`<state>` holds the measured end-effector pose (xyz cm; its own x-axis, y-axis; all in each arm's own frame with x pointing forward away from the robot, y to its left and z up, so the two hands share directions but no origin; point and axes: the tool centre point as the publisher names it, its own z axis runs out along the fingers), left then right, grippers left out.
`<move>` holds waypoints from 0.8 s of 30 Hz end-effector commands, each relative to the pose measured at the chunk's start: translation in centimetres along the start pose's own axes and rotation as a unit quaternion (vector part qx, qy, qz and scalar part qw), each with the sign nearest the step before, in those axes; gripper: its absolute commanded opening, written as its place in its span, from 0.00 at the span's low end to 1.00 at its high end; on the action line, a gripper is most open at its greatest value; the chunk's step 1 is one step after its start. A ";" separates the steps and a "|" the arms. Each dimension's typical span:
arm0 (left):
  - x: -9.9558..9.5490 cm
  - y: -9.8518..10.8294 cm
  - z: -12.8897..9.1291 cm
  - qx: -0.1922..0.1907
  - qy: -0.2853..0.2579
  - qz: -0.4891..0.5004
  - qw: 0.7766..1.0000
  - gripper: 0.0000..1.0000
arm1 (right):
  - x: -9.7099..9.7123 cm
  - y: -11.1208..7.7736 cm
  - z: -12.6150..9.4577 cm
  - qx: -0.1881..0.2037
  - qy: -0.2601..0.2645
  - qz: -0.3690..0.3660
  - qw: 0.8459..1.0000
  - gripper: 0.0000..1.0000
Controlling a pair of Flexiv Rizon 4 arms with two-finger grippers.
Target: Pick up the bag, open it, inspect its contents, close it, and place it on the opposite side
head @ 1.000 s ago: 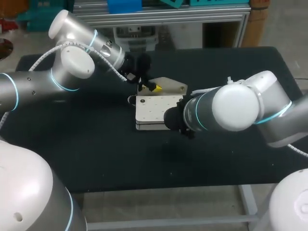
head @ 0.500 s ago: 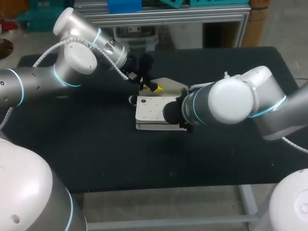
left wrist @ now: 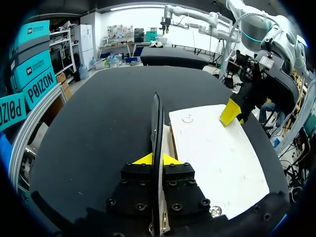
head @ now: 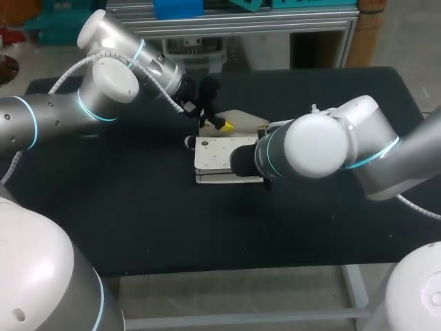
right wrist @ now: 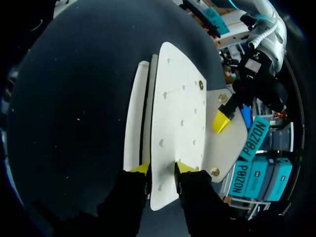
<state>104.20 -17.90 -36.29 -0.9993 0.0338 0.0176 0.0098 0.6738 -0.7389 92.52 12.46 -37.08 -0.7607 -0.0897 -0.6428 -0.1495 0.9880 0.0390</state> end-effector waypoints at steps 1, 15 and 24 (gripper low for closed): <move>0.0 0.5 0.5 0.002 0.003 -0.001 1.000 0.00 | 0.3 0.6 0.5 0.018 -0.007 0.006 1.000 0.00; 1.9 0.7 0.0 0.006 -0.030 0.041 0.999 0.00 | 0.3 0.6 0.5 0.018 -0.007 0.006 1.000 0.00; 3.1 0.5 0.5 -0.014 -0.034 0.045 0.998 0.00 | 0.3 0.6 0.5 0.018 -0.007 0.006 1.000 0.00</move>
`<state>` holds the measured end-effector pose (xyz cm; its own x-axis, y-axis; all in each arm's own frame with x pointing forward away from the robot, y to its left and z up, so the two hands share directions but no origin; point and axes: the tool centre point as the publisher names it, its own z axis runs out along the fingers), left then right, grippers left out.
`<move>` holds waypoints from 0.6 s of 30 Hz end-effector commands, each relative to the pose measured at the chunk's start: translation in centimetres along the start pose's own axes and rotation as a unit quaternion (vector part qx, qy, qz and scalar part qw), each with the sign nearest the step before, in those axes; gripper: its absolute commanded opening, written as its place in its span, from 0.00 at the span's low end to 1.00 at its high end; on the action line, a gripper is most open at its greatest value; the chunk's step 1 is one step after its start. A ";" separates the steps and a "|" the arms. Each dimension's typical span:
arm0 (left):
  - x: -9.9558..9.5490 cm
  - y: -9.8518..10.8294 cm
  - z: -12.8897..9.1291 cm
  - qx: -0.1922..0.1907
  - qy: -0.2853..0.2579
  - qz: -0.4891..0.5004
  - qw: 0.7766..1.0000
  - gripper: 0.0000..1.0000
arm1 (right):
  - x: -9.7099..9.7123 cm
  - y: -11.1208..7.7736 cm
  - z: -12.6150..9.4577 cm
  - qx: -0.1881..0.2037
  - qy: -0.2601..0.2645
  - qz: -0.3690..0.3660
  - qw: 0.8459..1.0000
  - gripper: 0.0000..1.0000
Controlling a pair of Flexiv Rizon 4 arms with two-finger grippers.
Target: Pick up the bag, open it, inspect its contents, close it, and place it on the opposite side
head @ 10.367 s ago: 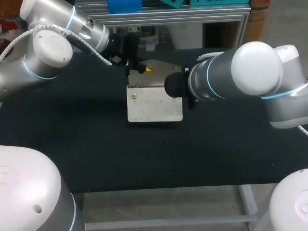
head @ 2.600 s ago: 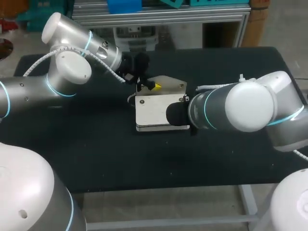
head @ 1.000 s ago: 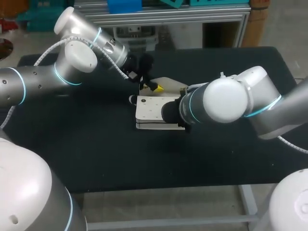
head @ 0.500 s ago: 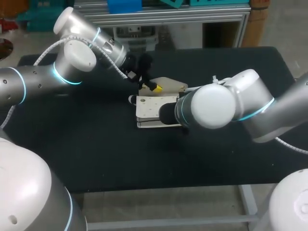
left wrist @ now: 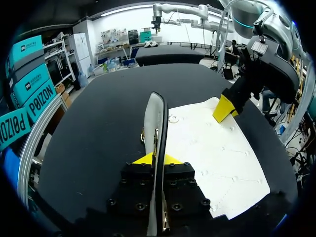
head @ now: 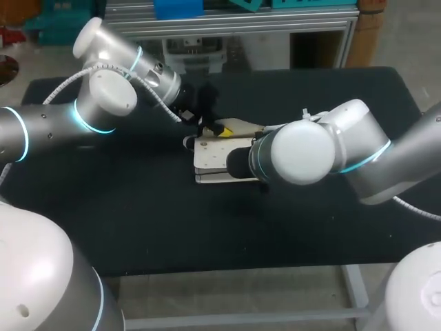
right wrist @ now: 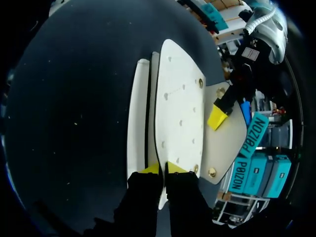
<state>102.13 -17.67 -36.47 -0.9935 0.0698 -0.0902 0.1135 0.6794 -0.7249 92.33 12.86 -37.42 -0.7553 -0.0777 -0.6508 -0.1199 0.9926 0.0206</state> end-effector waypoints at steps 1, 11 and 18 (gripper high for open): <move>1.1 0.1 0.5 -0.007 -0.008 -0.008 1.000 0.00 | 0.0 0.2 0.3 0.001 -0.002 0.000 1.000 0.00; 2.2 0.3 0.4 0.006 -0.021 0.010 1.000 0.00 | 0.1 0.1 0.0 0.014 -0.053 0.001 0.998 0.00; 3.5 0.5 0.8 0.029 -0.060 0.063 0.996 0.00 | 0.6 0.1 0.1 0.017 -0.079 0.001 0.997 0.00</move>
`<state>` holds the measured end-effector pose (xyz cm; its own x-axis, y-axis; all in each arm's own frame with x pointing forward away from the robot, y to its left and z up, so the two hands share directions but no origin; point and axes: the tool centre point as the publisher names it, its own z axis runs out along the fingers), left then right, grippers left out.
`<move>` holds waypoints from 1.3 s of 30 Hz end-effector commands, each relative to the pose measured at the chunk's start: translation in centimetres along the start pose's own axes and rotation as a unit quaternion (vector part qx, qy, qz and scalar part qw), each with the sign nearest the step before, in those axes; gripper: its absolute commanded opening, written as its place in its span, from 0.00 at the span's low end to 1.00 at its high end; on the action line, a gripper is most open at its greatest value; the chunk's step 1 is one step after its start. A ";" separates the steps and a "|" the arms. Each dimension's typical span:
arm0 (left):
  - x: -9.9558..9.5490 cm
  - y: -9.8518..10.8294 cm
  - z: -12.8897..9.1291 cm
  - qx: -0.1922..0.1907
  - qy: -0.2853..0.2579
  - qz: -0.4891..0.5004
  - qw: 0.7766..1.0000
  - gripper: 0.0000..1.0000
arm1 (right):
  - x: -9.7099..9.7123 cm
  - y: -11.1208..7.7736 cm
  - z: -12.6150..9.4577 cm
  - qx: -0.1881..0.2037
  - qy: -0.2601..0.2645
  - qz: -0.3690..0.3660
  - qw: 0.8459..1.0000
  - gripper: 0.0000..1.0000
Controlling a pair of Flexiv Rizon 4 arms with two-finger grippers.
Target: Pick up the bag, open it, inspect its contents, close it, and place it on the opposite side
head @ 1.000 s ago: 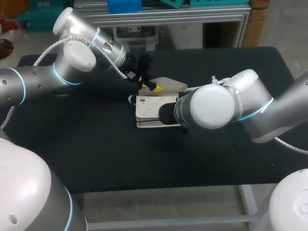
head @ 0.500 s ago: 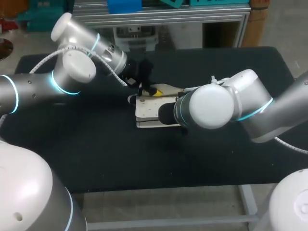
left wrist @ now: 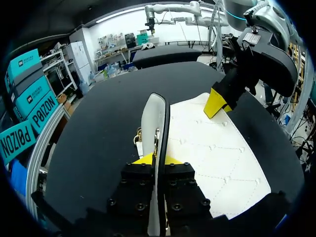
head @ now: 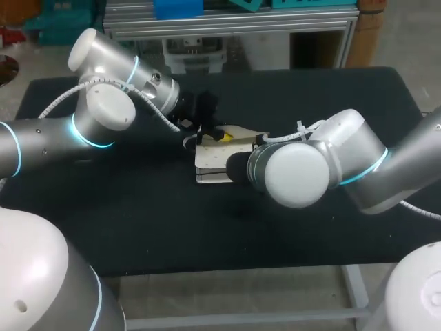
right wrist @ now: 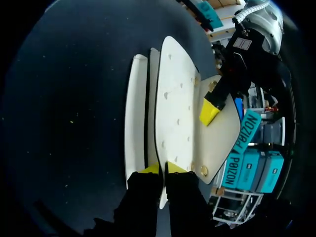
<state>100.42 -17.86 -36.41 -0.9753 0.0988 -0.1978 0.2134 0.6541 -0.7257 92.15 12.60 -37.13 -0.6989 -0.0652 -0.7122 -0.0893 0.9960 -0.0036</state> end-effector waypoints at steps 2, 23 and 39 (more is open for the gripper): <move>2.1 0.8 0.8 0.017 -0.042 0.021 0.999 0.00 | 0.8 0.4 0.5 -0.003 -0.038 -0.003 0.999 0.00; 1.7 -1.3 -3.2 0.020 -0.064 0.009 0.998 0.69 | 0.8 0.3 1.1 -0.005 -0.026 -0.016 1.000 0.00; 1.6 -1.4 -3.9 0.009 -0.071 0.011 0.997 0.00 | 1.0 0.2 1.6 0.001 -0.019 -0.019 1.000 0.00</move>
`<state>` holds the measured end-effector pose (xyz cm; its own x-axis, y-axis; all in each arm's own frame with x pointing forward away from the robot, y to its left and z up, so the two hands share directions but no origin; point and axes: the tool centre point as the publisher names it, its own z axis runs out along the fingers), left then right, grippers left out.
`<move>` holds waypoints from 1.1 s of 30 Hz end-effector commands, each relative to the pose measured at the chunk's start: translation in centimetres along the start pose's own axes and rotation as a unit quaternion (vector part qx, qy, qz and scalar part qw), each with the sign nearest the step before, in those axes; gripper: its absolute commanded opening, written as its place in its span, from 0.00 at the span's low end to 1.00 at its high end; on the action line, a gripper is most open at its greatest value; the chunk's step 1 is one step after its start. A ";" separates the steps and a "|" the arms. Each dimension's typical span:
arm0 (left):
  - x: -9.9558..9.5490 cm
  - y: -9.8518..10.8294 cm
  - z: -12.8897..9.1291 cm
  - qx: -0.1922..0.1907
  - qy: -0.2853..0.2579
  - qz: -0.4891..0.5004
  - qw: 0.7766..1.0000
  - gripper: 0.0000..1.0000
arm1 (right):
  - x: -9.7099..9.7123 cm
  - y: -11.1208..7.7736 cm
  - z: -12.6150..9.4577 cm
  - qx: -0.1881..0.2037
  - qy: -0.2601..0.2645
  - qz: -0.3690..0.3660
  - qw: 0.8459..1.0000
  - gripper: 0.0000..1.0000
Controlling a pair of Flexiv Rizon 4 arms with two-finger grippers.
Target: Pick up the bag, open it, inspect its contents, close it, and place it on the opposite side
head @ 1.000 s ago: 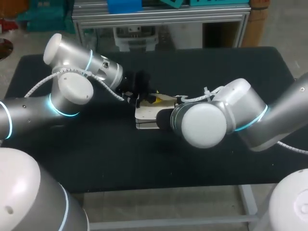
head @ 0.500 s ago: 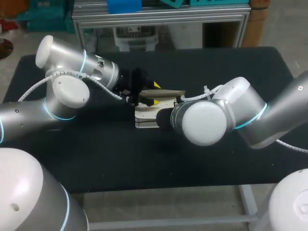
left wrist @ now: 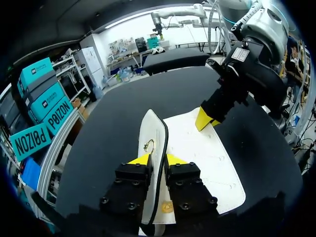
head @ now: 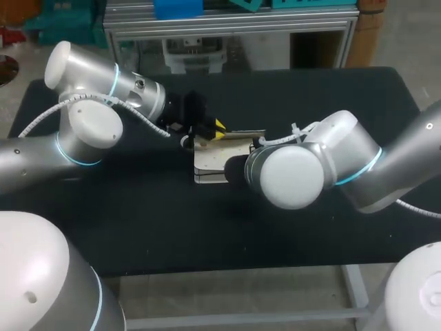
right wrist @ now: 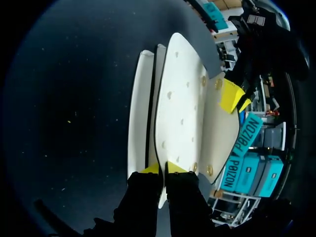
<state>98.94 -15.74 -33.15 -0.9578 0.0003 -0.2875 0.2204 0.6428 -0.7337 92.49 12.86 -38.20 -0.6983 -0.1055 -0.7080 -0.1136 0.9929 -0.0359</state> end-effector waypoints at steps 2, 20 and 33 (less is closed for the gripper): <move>1.2 0.0 -0.1 0.001 -0.003 0.013 1.000 0.00 | 0.5 0.0 0.6 0.001 -0.022 0.002 1.000 0.00; 4.8 2.6 3.1 -0.015 0.036 0.017 0.999 0.00 | 0.6 0.0 0.9 0.010 -0.019 0.008 1.000 0.00; 3.6 0.9 0.9 -0.013 0.010 0.048 0.999 0.32 | 0.6 0.0 0.9 0.010 -0.019 0.008 1.000 0.00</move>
<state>96.35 -15.80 -35.75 -0.9396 0.0861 -0.3313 0.3037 0.6564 -0.6906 92.73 12.81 -38.52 -0.6891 -0.0890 -0.7192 -0.0863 0.9954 -0.0405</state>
